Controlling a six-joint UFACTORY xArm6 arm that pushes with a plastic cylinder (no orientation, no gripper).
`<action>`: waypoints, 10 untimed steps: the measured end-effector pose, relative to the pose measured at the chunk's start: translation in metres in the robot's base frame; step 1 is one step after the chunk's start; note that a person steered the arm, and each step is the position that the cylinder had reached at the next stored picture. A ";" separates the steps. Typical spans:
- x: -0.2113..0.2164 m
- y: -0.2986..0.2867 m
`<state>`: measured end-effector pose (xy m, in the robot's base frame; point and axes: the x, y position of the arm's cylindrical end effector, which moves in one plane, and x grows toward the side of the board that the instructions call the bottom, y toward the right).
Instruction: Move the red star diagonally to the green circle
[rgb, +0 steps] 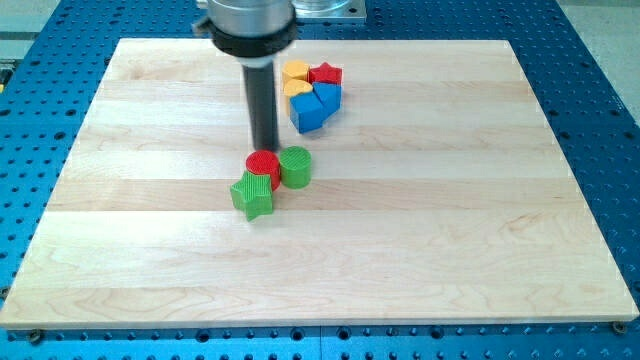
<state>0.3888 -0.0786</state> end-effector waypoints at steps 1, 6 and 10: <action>-0.058 -0.014; -0.031 0.150; 0.060 0.149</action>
<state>0.4489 0.0703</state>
